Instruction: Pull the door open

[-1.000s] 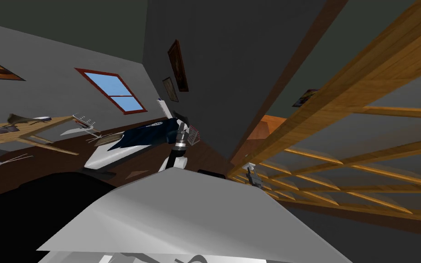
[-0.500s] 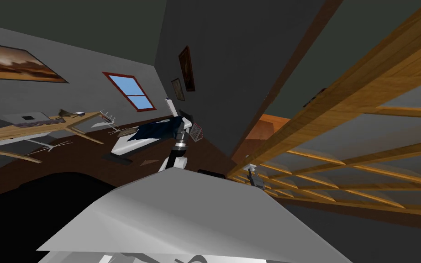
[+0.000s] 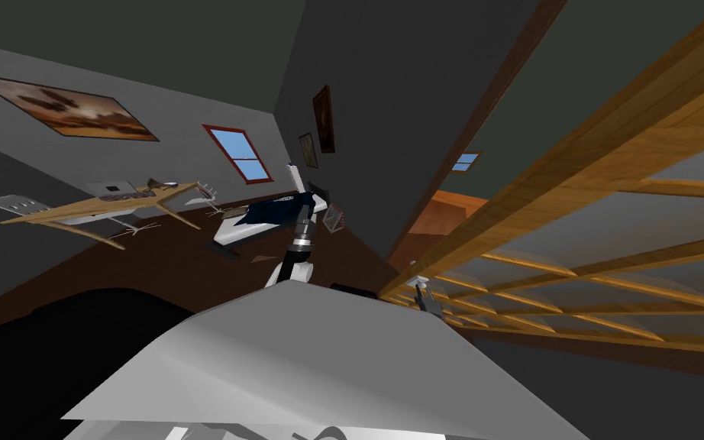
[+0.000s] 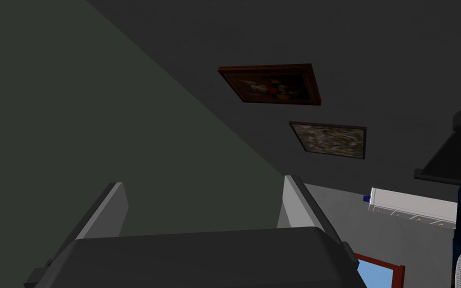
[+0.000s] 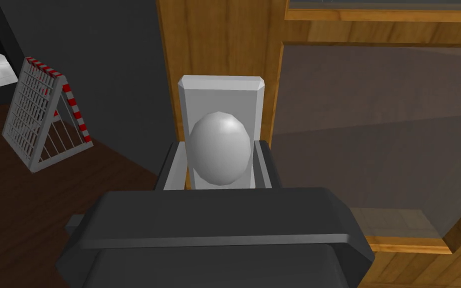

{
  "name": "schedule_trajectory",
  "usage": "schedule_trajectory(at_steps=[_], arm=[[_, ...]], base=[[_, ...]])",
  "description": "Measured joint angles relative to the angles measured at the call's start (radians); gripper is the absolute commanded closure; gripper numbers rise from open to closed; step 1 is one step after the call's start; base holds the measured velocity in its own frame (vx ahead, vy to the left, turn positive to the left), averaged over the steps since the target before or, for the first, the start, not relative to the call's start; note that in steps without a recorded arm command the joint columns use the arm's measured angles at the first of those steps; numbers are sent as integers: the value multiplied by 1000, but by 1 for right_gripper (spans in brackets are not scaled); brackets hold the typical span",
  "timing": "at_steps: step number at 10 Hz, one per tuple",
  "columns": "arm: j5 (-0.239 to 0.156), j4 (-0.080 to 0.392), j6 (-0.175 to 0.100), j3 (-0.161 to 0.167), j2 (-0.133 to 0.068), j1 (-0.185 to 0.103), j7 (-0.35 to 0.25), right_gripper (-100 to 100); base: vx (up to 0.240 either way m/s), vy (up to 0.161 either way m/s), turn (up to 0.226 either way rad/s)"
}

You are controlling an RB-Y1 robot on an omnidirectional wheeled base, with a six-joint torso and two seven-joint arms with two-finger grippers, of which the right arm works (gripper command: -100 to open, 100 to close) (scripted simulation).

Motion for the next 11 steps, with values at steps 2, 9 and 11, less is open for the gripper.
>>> schedule_trajectory(at_steps=[2, 9, 11], arm=[[5, 23, -26, 20, -6, -5, -20, 100], [16, 77, -89, 72, -22, -5, -66, 100], [10, 86, -106, 75, -28, 2, -75, -100]], base=[[-287, -58, 194], [-219, -51, 145], [-183, 58, -136]])
